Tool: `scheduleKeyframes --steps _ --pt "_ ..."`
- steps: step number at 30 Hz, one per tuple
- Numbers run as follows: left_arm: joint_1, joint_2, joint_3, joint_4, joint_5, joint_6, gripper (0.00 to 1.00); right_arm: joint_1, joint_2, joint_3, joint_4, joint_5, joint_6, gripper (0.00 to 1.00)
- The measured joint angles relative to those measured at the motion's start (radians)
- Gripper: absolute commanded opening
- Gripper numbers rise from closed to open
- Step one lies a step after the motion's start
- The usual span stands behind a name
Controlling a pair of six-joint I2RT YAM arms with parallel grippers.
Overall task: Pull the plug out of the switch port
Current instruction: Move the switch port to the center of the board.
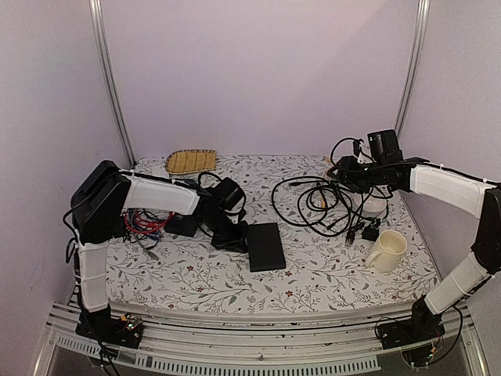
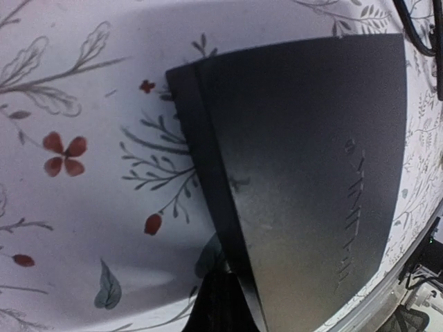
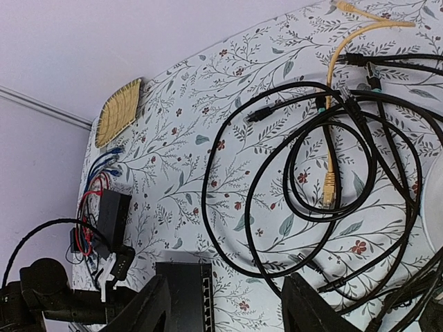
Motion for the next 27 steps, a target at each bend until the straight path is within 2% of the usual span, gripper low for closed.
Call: scheduleKeyframes --steps 20,27 --pt "-0.061 0.178 0.262 -0.013 0.037 -0.002 0.0 0.015 -0.059 0.0 -0.042 0.001 -0.003 0.56" --pt "-0.075 0.253 0.384 -0.043 0.031 -0.007 0.04 0.023 -0.077 -0.005 -0.042 0.003 -0.003 0.56"
